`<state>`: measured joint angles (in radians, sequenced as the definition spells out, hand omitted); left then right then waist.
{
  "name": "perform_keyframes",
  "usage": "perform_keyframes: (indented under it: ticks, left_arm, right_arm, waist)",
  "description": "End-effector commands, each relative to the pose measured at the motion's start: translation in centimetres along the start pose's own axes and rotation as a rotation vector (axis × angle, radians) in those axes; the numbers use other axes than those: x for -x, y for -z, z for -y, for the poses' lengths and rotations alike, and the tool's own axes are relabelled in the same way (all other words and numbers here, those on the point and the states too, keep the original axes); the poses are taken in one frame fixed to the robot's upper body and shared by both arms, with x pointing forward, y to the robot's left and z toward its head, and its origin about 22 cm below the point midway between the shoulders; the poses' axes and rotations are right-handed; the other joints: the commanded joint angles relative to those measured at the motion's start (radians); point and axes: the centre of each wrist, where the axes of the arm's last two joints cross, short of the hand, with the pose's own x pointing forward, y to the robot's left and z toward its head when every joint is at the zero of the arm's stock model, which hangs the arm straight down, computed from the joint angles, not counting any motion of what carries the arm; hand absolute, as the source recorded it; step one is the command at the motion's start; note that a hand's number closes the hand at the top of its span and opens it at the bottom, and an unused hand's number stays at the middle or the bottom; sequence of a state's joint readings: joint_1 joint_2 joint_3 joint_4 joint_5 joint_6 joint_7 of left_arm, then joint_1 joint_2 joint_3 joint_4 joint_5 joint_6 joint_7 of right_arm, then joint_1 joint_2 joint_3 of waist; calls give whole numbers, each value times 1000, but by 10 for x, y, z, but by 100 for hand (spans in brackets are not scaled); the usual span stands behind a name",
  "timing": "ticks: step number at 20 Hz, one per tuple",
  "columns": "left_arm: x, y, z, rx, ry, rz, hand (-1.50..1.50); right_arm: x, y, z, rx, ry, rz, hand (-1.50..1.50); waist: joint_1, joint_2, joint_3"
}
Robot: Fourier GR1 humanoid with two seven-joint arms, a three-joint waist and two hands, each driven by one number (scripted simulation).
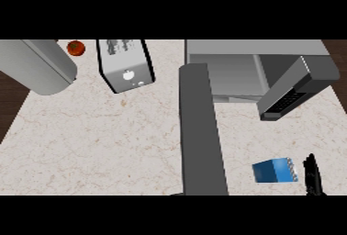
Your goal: Pick up the milk, place it into the microwave and close the microwave
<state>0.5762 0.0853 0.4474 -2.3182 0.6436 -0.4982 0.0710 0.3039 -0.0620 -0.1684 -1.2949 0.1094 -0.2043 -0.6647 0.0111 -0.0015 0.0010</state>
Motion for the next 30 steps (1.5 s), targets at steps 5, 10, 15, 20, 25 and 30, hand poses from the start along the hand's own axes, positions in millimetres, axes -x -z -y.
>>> perform_keyframes:
  ticks: [5, 10, 15, 20, 25, 30]
  left_arm:
    - [-21, -14, 2, 66, -28, 62, -150]
    - [-28, -16, 6, 45, -16, 68, -150]
    - [-23, -16, 3, 54, -39, 56, -150]
    - [-18, -15, 0, 75, -37, 48, -150]
    - [-19, -19, 1, 67, -52, 47, -150]
    - [-16, -6, -5, 58, -54, 42, -150]
  right_arm:
    - [41, 15, -17, -1, 52, 10, -150]
    - [52, 11, -20, -21, 116, 30, -150]
    - [66, 21, -34, -29, 177, 21, 150]
    - [69, 30, -25, -126, 194, 53, 150]
    - [66, 50, -25, -92, 201, 108, 150]
    - [48, 79, -67, -208, 288, 143, 150]
  waist:
    - [8, 0, 1]
    - [1, 0, 0]
    - [5, 1, 1]
    - [6, 2, 1]
    - [6, 2, 1]
    - [11, 6, 2]
